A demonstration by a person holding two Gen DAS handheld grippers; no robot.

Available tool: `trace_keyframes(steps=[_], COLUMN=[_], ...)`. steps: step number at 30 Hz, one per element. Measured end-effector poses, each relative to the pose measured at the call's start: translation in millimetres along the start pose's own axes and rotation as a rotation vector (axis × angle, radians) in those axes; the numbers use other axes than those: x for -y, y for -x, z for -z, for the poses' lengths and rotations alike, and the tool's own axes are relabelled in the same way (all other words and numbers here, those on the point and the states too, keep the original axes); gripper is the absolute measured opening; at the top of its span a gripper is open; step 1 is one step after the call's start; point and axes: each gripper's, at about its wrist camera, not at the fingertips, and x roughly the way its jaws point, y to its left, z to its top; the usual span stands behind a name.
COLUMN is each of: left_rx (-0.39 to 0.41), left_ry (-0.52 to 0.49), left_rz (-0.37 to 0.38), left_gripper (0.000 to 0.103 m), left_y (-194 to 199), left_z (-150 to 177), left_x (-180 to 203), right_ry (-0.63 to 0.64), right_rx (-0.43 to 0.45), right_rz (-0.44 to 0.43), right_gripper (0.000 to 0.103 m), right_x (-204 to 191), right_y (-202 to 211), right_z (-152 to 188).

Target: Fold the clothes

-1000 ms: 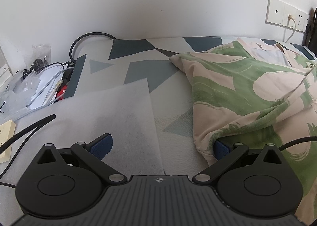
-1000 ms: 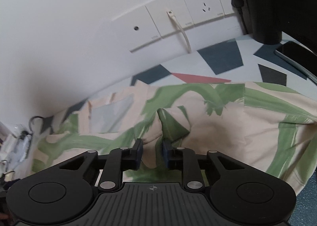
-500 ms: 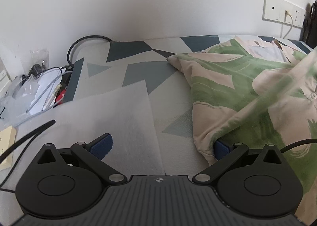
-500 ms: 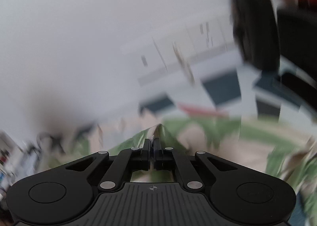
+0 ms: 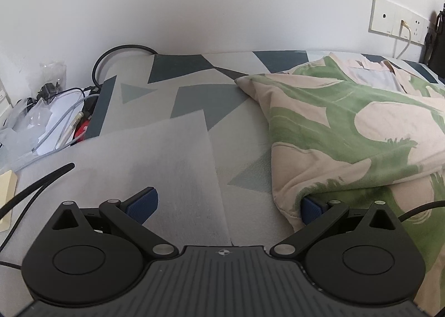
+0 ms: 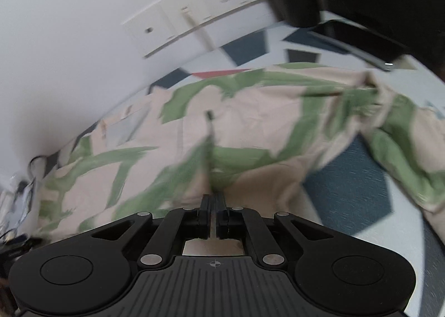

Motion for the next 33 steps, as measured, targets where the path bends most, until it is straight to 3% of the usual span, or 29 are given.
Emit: trace_keyframes(steps=[2, 9, 16, 18, 23, 26, 33], left_rx=[0.000, 0.003, 0.006, 0.007, 0.012, 0.017, 0.090], left_ry=[0.007, 0.029, 0.039, 0.043, 0.053, 0.046, -0.191], left_rz=[0.005, 0.014, 0.012, 0.012, 0.011, 0.004, -0.057], left_gripper=[0.103, 0.103, 0.103, 0.103, 0.103, 0.103, 0.103], left_y=[0, 0, 0, 0, 0, 2, 20], left_z=[0, 2, 2, 3, 4, 4, 3], left_x=[-1, -3, -4, -4, -4, -3, 23], right_ry=[-0.078, -0.350, -0.549, -0.548, -0.534, -0.516, -0.384], right_rx=[0.010, 0.003, 0.004, -0.008, -0.010, -0.027, 0.126], right_rz=[-0.015, -0.167, -0.158, -0.136, -0.076, -0.059, -0.119], right_gripper=[0.009, 0.035, 0.047, 0.052, 0.049, 0.013, 0.011], right_x=[8, 21, 27, 23, 10, 2, -23], right_y=[9, 13, -11, -18, -25, -28, -2], right_z=[1, 10, 7, 3, -1, -6, -40])
